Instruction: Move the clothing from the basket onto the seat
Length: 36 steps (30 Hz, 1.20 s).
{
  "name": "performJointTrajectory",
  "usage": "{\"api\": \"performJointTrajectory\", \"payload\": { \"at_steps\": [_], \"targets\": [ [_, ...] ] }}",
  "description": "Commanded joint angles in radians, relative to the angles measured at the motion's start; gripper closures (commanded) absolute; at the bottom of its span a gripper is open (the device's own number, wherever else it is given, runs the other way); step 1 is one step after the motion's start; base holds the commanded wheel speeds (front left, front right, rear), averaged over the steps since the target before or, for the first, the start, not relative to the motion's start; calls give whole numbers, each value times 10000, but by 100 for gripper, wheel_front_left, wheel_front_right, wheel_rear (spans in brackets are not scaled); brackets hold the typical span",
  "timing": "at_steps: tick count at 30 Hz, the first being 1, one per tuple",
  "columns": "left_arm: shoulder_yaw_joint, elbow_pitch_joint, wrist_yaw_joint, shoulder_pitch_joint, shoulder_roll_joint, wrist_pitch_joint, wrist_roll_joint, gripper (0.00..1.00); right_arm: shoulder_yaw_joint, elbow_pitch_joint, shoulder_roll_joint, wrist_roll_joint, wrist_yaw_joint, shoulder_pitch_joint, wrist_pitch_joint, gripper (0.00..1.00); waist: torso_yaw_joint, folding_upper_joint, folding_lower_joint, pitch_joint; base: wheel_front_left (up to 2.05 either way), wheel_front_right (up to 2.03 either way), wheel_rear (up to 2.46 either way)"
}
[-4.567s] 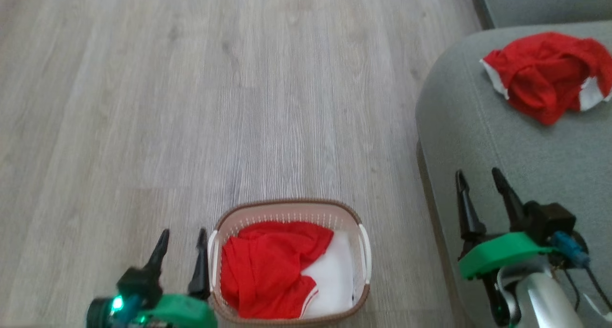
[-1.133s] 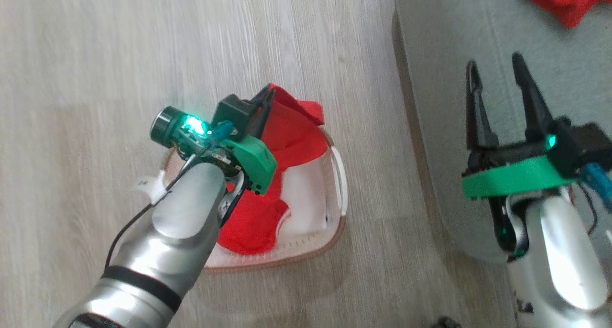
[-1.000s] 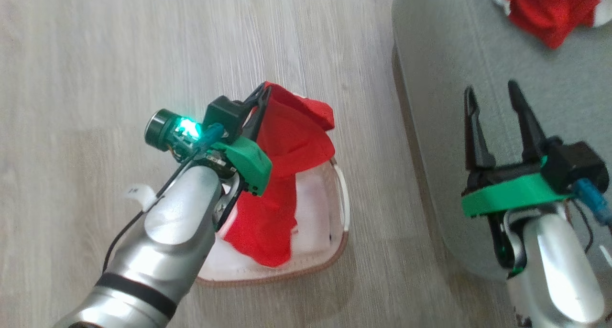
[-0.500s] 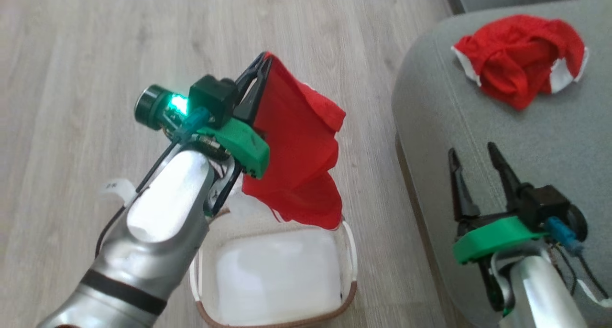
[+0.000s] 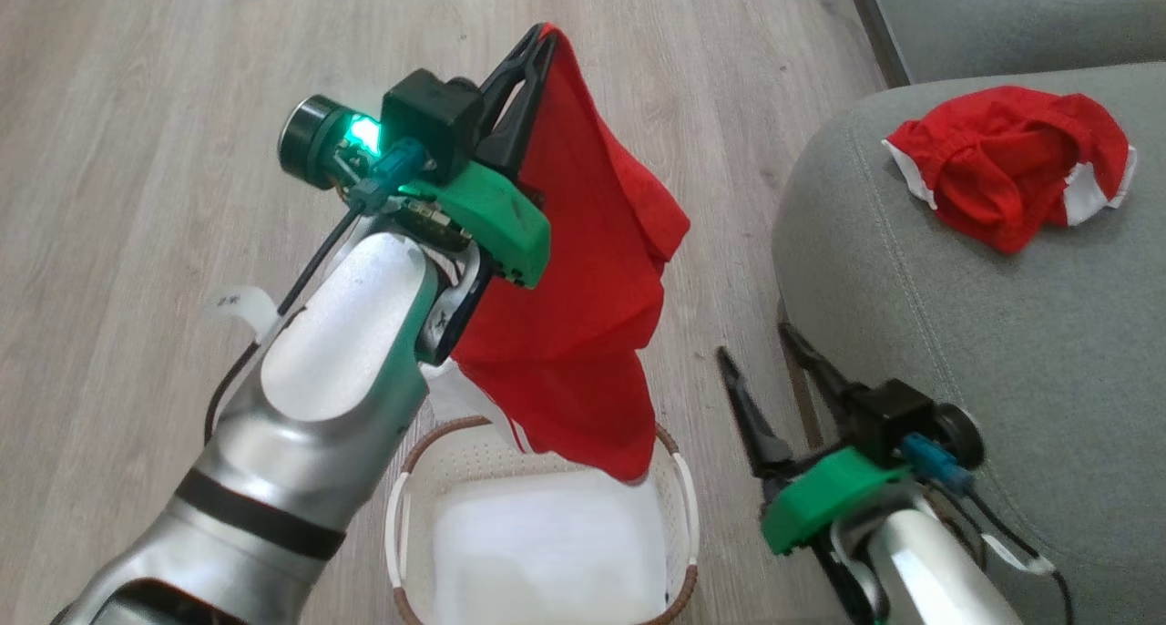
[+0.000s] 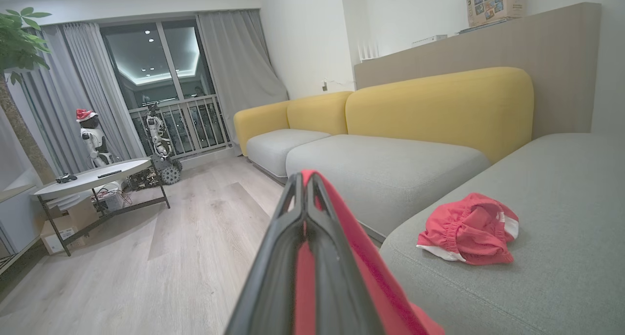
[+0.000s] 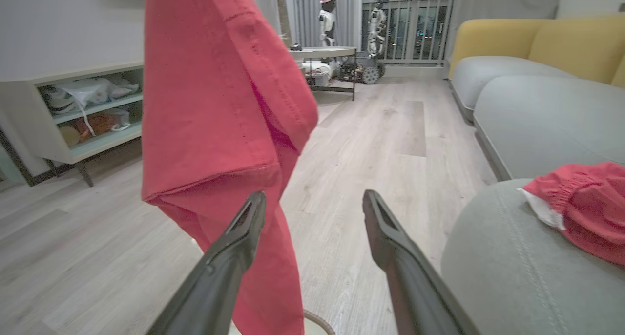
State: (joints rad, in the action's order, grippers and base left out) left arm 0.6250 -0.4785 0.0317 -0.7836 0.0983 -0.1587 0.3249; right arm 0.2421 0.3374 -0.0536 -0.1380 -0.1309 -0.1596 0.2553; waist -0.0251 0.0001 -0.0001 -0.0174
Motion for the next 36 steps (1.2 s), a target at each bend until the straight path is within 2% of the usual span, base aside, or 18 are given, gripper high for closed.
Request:
{"api": "performJointTrajectory", "payload": {
  "at_steps": [1, 13, 22, 27, 30, 31, 32, 33, 36],
  "targets": [
    [-391, 291, 63, -878, 135, -30, 94, 100, 497, -162, 6, -203, 2, -664, 65, 0, 50, -1, 1, -43, 0, 0, 0],
    [-74, 515, 40, -1064, -95, -78, 191, 100, 2504, 1494, -493, -2038, 2, -2267, 65, 0, 501, -1, 1, -388, 0, 0, 0],
    [286, 957, 31, -1006, -237, 45, 322, 100, 4178, 3338, -758, -4758, 2, -3713, 64, 0, 1011, -1, 1, -638, 0, 0, 0],
    [416, 1130, 50, -983, -273, 104, 383, 100, 5490, 3496, -854, -5802, 2, -4552, 64, 0, 1176, -1, 1, -658, 0, 0, 0],
    [445, 1166, 84, -938, -267, 131, 420, 100, 5859, 3396, -966, -6057, 2, -4927, 64, 0, 1254, -1, 1, -643, 0, 0, 0],
    [438, 1160, 107, -905, -250, 150, 442, 100, 5856, 3314, -987, -6060, 2, -4995, 64, 38, 1269, -1, 1, -637, 0, 0, 0],
    [425, 1145, 131, -870, -219, 168, 460, 100, 5825, 3232, -1001, -6040, 2, -5022, 64, 62, 1277, -1, 1, -628, 0, 0, 0],
    [401, 1119, 162, -834, -174, 185, 479, 100, 5778, 3158, -1021, -5970, 2, -5027, 64, 97, 1279, -1, 1, -616, 0, 0, 0],
    [330, 1035, 234, -755, -67, 204, 524, 100, 5673, 3003, -1064, -5757, 2, -4952, 64, 100, 1264, -1, 1, -593, 0, 0, 0]
  ]
}}
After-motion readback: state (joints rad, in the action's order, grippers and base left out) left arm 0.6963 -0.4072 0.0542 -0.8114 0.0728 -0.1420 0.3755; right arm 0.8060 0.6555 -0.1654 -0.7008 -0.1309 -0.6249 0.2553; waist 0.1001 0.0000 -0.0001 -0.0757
